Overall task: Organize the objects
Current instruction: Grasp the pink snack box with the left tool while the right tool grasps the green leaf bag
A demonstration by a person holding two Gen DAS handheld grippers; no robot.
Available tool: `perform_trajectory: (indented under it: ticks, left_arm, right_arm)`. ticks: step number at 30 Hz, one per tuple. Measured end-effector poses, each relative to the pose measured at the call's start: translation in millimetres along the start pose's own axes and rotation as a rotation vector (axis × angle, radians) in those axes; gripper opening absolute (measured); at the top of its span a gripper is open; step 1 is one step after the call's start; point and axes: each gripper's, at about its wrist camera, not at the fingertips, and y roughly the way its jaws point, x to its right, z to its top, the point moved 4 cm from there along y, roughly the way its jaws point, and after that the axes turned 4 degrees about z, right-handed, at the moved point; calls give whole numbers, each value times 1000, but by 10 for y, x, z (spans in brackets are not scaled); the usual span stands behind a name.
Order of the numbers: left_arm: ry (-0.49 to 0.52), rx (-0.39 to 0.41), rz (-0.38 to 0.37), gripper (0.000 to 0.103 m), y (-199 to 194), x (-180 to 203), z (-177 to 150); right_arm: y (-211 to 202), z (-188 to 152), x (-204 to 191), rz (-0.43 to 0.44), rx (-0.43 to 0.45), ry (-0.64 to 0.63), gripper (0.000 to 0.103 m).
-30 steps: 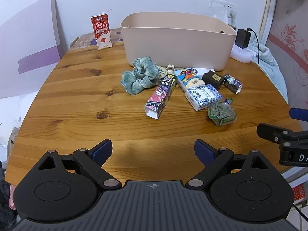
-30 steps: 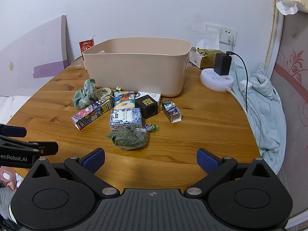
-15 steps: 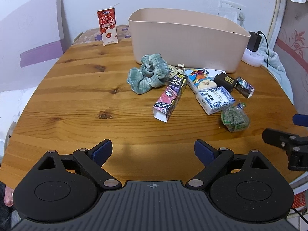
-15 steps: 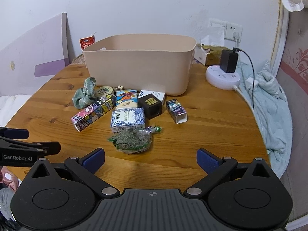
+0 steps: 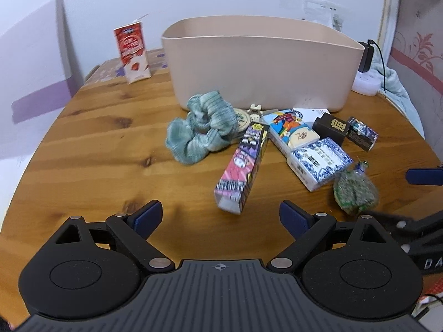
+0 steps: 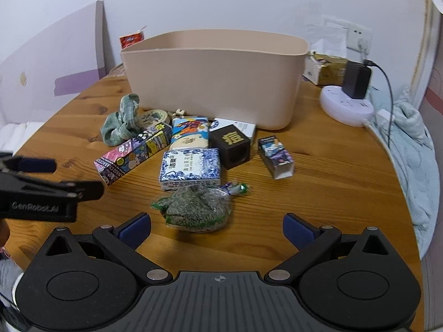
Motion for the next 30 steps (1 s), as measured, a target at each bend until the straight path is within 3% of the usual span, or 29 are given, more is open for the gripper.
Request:
perform_trajectory:
  ticks: [6, 11, 13, 14, 16, 20, 21, 30]
  left_arm:
    - [62, -8, -41, 91, 282, 21, 108]
    - [50, -19, -56, 73, 484, 9, 189]
    - [45, -19, -75, 58, 503, 12, 218]
    - [48, -17, -85, 56, 506, 19, 226]
    - [49, -12, -104, 41, 507, 27, 234]
    - [54, -3, -104, 30, 465, 60, 214]
    - [56, -5, -106, 23, 448, 69, 204]
    - [24, 9, -135, 23, 151, 69, 130]
  right_arm:
    - [254, 2, -25, 16, -42, -23, 103]
    - [365, 59, -16, 20, -36, -23, 96]
    - [378, 90, -21, 16, -34, -30, 88]
    - [380, 97, -23, 22, -35, -29, 88]
    - [374, 94, -32, 32, -33, -32, 86]
    - [334, 61, -39, 48, -25, -35, 84]
    - [329, 58, -37, 52, -26, -31, 84]
    - [99, 96, 68, 16, 32, -10, 81]
